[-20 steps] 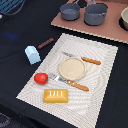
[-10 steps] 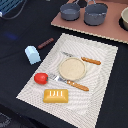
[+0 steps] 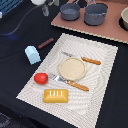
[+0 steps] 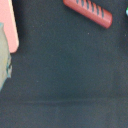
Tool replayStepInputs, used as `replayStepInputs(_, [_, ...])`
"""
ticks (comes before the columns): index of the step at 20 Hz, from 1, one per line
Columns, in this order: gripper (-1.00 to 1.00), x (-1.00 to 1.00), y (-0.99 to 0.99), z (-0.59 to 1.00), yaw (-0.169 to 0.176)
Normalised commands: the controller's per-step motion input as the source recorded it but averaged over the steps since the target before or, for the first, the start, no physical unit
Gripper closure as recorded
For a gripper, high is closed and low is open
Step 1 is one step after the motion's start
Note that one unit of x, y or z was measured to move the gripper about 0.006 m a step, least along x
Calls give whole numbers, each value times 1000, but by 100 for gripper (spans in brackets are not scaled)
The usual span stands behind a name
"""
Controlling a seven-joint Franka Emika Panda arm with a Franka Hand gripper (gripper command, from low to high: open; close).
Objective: Interact with the objects in diverse but meaningful ways.
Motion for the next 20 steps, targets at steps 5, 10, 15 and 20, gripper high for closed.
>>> replayStepInputs(5, [-100, -109, -246, -402, 170])
replayStepInputs(10, [-100, -190, -316, -415, 97])
replayStepInputs(15, [-100, -238, -160, -422, 79])
replayStepInputs(20, [-100, -205, -27, -462, 69])
